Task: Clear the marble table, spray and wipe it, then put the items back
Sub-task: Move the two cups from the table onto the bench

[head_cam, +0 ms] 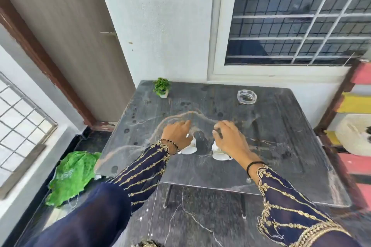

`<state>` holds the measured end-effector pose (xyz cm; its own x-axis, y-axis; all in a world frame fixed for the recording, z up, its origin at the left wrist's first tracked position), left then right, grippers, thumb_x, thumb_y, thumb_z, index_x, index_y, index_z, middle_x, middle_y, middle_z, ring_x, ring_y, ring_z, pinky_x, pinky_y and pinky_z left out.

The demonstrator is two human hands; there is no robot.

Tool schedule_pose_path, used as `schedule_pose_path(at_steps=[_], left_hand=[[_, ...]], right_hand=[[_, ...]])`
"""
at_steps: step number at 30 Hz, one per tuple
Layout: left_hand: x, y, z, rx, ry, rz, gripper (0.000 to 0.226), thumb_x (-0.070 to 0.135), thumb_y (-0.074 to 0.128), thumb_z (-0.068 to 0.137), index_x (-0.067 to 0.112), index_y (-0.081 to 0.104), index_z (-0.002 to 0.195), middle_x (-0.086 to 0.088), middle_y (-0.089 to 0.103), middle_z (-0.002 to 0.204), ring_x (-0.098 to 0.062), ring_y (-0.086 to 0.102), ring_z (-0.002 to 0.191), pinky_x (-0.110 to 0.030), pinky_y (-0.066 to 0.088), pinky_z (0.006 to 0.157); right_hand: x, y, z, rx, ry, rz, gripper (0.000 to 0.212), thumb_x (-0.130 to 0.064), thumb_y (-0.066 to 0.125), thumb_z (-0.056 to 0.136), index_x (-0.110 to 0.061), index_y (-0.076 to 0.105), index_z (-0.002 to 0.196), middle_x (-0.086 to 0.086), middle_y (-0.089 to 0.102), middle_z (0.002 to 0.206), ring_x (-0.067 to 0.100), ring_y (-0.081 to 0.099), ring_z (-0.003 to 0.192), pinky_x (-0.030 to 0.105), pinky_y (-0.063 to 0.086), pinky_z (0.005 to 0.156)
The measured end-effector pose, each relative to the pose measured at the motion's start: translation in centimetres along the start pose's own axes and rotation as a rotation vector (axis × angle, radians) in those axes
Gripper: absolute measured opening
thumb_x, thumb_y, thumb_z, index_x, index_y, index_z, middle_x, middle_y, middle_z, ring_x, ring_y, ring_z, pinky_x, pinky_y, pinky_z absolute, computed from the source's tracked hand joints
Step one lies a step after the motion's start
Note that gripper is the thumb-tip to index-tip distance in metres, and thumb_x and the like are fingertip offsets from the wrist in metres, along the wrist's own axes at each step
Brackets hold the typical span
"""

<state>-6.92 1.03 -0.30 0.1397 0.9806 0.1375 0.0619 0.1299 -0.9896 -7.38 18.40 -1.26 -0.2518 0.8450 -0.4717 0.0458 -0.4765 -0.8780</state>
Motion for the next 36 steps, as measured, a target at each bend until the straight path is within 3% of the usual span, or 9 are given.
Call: schedule_pose_path(at_steps=[4,7,11,15,18,22,27,31,36], left_hand=[[-1.0,4.0,-0.8,-0.169,-0.045,-0.029,0.074,0.04,0.061,0.081,0.02,0.025,0.143,-0.011,0.045,0.135,-0.037,0.047,0.12,-0.048,0.041,0.095],[-1.1,6.4,-0.8,-0.232,-0.037,-0.038,0.084,0.042,0.064,0.077,0.028,0.017,0.146,-0.01,0.034,0.145,-0.038,0.042,0.123,-0.049,0.04,0.098],[-1.7,8.3,-0.1,-0.265,-0.068,-0.098,0.084,0.032,0.066,0.079,0.032,0.016,0.147,-0.012,0.025,0.15,-0.037,0.037,0.128,-0.05,0.045,0.095],[-1.8,9.3,1.2,-0.209,-0.077,-0.057,0.066,0.027,0.061,0.085,0.031,0.027,0.142,-0.009,0.027,0.148,-0.032,0.042,0.125,-0.049,0.05,0.086],[-1.6,9.7,2.3,-0.159,-0.071,0.037,0.06,0.025,0.059,0.087,0.032,0.032,0.139,-0.006,0.036,0.139,-0.03,0.046,0.117,-0.045,0.052,0.073],[-1.3,10.2,3.8,-0.117,-0.06,0.063,0.056,0.02,0.062,0.085,0.031,0.04,0.136,-0.007,0.046,0.126,-0.029,0.052,0.106,-0.041,0.053,0.061],[0.1,10.7,6.0,-0.105,-0.07,-0.193,0.052,-0.004,0.054,0.081,0.019,0.054,0.128,-0.014,0.048,0.124,-0.039,0.06,0.095,-0.043,0.052,0.067],[2.5,10.6,8.0,-0.086,-0.088,-0.364,0.052,-0.002,0.051,0.081,0.021,0.056,0.127,-0.012,0.048,0.121,-0.037,0.058,0.098,-0.043,0.052,0.077],[7.5,9.9,11.5,-0.091,-0.113,-0.475,0.047,0.004,0.051,0.082,0.025,0.058,0.124,-0.011,0.054,0.105,-0.032,0.053,0.098,-0.039,0.047,0.087]], right_hand=[[2.4,2.5,-1.4,-0.183,0.055,-0.031,0.036,-0.027,0.054,0.101,-0.01,0.056,0.133,0.004,0.047,0.148,0.026,0.038,0.14,0.038,0.038,0.106],[3.5,3.3,-1.9,-0.257,0.063,-0.05,0.052,-0.031,0.056,0.098,-0.012,0.046,0.146,0.005,0.035,0.161,0.029,0.031,0.144,0.041,0.032,0.114],[4.7,4.2,-1.8,-0.336,0.049,-0.044,0.057,-0.038,0.062,0.095,-0.02,0.045,0.146,0.0,0.026,0.165,0.028,0.023,0.148,0.048,0.038,0.111],[5.7,5.0,-1.4,-0.392,-0.047,-0.051,0.061,-0.034,0.067,0.091,-0.026,0.045,0.147,-0.008,0.025,0.165,0.022,0.022,0.147,0.05,0.048,0.101],[6.9,5.7,-0.6,-0.403,-0.09,-0.045,0.061,-0.029,0.067,0.093,-0.028,0.044,0.149,-0.008,0.031,0.163,0.02,0.028,0.145,0.05,0.05,0.102],[9.0,6.7,1.3,-0.41,-0.061,0.053,0.061,-0.013,0.064,0.093,-0.027,0.046,0.149,-0.003,0.042,0.158,0.021,0.038,0.143,0.039,0.037,0.115],[11.7,6.3,3.9,-0.377,0.086,0.233,0.053,-0.005,0.061,0.09,-0.024,0.059,0.139,0.001,0.062,0.139,0.024,0.057,0.124,0.038,0.047,0.104],[15.1,4.9,4.7,-0.336,0.256,0.321,0.047,-0.004,0.059,0.087,-0.026,0.063,0.129,0.004,0.072,0.117,0.023,0.063,0.099,0.034,0.053,0.086],[20.2,1.1,4.7,-0.233,0.406,0.406,0.026,-0.009,0.06,0.091,-0.021,0.067,0.113,0.003,0.073,0.107,0.021,0.062,0.103,0.033,0.053,0.084]])
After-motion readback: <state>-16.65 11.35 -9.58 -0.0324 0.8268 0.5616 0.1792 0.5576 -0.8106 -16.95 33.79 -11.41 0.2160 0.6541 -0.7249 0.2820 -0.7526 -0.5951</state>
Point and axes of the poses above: each hand's wrist, its own z-axis towards the middle knuckle, its own y-axis out of the palm, x = y × z, the point moved 7 cm from there along z, towards the middle knuckle
